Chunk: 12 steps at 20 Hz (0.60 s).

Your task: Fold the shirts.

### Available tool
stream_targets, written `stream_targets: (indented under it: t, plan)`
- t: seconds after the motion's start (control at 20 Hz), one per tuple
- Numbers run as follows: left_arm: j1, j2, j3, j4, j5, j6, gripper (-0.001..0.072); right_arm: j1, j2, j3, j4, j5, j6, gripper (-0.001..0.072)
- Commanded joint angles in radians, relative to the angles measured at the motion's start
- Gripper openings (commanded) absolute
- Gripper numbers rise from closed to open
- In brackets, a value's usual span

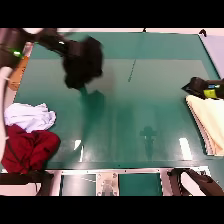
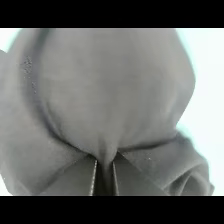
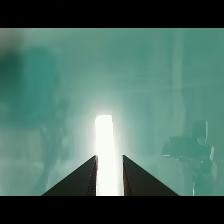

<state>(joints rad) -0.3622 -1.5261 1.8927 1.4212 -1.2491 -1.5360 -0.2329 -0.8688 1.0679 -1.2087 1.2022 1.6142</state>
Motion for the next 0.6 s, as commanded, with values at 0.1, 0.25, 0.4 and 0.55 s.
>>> stream_targets:
  t: [0.1, 0.25, 0.4, 0.55]
  plan:
    - [-0.278, -0.185, 0.022, -0.204, 0.007, 0.000, 0.0027, -0.137, -0.001, -0.005, 0.011, 0.045, 0.000, 0.0194]
    - [-0.348, -0.303, 0.022, -0.284, 0.019, -0.001, 0.0486, -0.136, -0.013, -0.046, 0.034, 0.045, 0.000, 0.0241]
    - [-0.311, -0.317, 0.051, -0.304, -0.040, -0.004, 0.0603, -0.136, -0.053, -0.078, 0.071, 0.048, -0.024, 0.0372]
    - [-0.135, -0.310, 0.193, -0.299, -0.221, -0.008, 0.0602, -0.136, -0.135, -0.077, 0.188, 0.048, -0.089, 0.0372]
